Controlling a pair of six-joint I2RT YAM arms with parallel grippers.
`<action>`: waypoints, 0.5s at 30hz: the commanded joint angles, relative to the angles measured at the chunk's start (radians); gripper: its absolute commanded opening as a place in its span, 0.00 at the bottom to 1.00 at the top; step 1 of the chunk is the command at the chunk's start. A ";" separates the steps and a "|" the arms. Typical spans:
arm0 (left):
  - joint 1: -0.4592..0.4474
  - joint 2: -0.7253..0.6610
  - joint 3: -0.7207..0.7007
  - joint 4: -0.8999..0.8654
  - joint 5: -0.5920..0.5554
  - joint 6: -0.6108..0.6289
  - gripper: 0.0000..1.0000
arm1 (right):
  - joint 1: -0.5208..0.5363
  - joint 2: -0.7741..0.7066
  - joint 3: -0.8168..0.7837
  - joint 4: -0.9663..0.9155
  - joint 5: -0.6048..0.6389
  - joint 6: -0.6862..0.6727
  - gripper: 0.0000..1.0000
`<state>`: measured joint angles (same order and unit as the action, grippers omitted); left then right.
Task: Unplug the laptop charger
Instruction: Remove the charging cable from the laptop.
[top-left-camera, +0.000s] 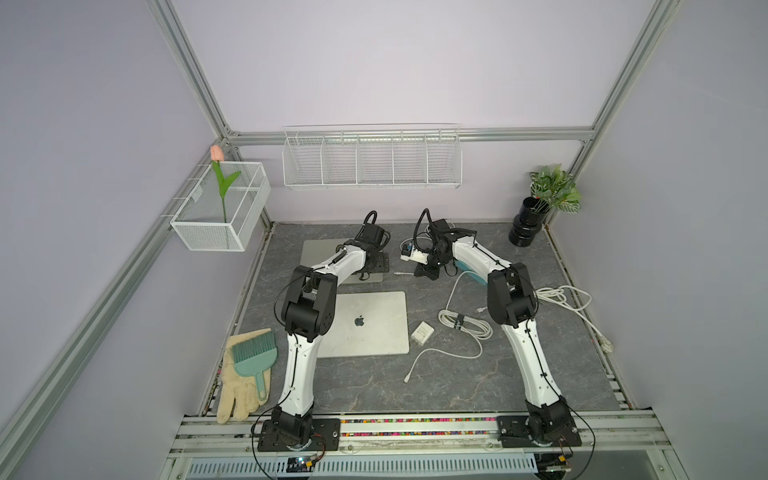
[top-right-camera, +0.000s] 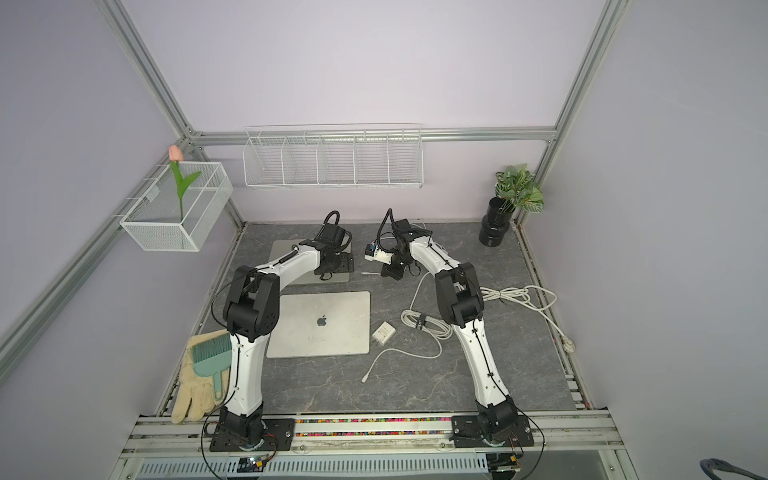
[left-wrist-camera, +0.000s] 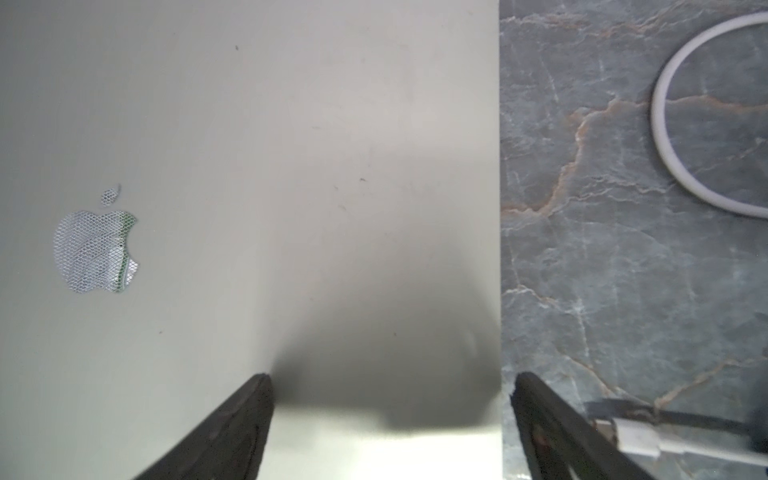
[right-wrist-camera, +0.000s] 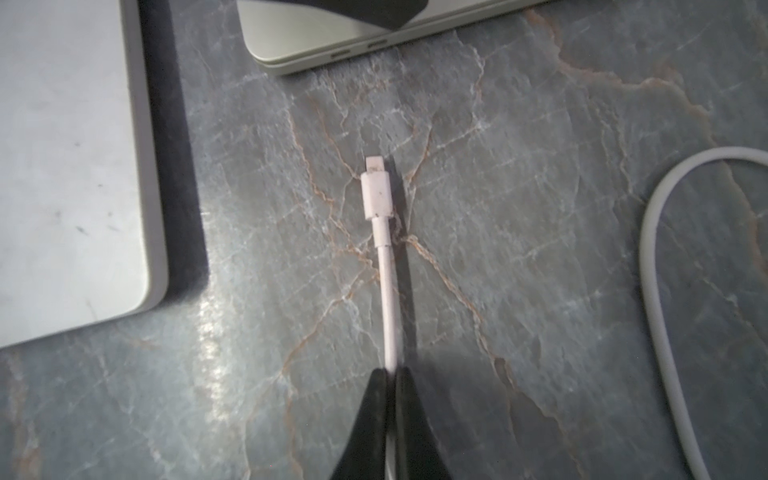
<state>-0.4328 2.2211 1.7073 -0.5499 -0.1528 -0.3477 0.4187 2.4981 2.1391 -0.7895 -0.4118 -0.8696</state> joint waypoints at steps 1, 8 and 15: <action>-0.003 -0.012 -0.082 -0.005 0.023 -0.032 0.93 | -0.003 -0.098 -0.049 0.047 -0.025 0.040 0.11; 0.002 -0.174 -0.206 0.122 -0.017 -0.045 0.93 | -0.006 -0.235 -0.190 0.178 -0.005 0.145 0.54; -0.001 -0.308 -0.239 0.214 0.010 -0.042 0.85 | -0.003 -0.472 -0.292 0.306 0.090 0.352 0.65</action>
<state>-0.4324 1.9995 1.4796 -0.4187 -0.1558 -0.3748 0.4175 2.1414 1.8744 -0.5640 -0.3531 -0.6289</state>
